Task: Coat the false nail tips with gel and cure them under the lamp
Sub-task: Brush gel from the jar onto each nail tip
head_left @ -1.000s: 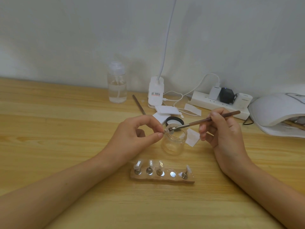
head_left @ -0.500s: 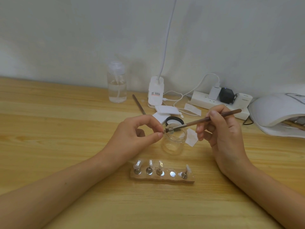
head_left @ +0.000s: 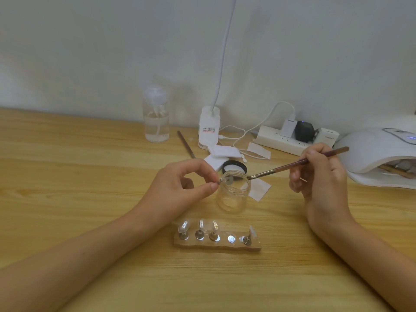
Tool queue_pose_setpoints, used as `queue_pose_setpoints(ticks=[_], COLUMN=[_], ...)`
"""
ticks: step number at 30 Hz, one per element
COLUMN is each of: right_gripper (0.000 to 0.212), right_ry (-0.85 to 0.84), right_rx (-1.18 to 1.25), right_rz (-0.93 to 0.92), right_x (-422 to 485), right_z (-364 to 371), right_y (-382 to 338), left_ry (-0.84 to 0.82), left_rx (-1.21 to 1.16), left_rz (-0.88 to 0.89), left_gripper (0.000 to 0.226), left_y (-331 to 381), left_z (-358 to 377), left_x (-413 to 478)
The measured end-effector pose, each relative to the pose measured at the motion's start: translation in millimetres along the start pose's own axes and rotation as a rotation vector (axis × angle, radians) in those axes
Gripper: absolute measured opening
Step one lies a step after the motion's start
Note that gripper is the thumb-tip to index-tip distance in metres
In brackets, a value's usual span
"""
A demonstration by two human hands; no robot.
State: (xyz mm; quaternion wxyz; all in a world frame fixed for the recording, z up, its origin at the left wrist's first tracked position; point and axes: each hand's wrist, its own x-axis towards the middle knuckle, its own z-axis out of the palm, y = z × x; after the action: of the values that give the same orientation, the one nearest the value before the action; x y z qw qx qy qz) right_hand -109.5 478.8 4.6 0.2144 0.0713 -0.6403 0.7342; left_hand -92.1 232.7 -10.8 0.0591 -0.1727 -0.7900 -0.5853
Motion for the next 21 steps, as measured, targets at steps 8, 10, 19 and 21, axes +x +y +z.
queue_pose_setpoints(ticks=[8,10,19,21], right_gripper=[0.026,0.027,0.012,0.011], right_ry=[-0.154,-0.171,-0.086,-0.072], right_rx=[0.074,0.042,0.106,0.147], right_rz=[-0.151,-0.202,-0.145,-0.089], right_x=[3.9,4.1,9.5,10.1], right_z=[-2.9,-2.9,-11.2,-11.6], right_y=[-0.3,-2.1,1.7,4.5], left_ry=[-0.006,-0.005,-0.002,0.024], left_rx=[-0.003,0.002,-0.012,-0.062], left_rz=[0.002,0.003,-0.004,-0.002], left_gripper=[0.016,0.016,0.016,0.016], left_y=[0.7,1.1,1.0,0.9], left_z=[-0.1,-0.3,0.1,-1.1], left_x=[0.3,0.7,0.3,0.3])
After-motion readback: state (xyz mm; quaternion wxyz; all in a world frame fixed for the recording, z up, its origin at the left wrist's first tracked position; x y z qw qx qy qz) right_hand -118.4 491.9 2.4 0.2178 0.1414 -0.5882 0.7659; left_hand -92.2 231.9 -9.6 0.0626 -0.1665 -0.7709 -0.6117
